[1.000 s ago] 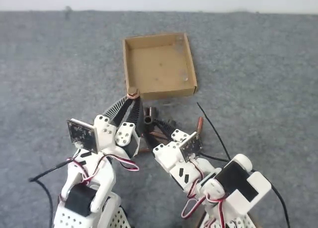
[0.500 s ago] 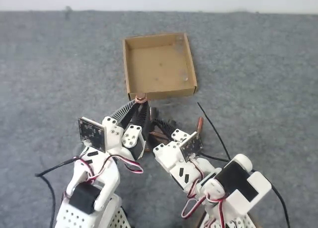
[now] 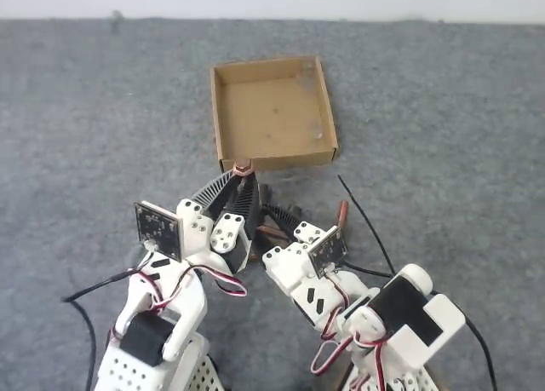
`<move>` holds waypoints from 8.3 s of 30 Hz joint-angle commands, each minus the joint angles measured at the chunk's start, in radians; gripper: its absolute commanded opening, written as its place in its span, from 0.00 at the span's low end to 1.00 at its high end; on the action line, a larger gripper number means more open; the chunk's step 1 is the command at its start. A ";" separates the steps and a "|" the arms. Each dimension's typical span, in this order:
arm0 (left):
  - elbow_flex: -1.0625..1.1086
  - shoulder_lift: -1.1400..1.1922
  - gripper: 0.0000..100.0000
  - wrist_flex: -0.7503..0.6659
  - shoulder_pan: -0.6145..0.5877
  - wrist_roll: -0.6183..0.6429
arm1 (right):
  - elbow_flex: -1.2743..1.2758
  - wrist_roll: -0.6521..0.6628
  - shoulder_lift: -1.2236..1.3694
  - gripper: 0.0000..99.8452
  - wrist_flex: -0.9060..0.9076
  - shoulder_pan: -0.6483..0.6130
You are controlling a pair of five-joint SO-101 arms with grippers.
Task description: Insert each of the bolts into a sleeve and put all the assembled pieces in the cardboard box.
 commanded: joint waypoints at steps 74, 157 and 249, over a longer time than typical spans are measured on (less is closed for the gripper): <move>0.093 -0.009 0.01 0.071 0.015 -0.055 | -0.008 0.015 -0.007 0.01 -0.099 0.053; 0.105 -0.011 0.01 0.127 -0.451 0.071 | -0.055 0.011 -0.015 0.01 -0.076 0.177; 0.171 -0.006 0.01 0.382 -0.634 -0.221 | -2.131 0.221 0.530 0.01 2.345 0.487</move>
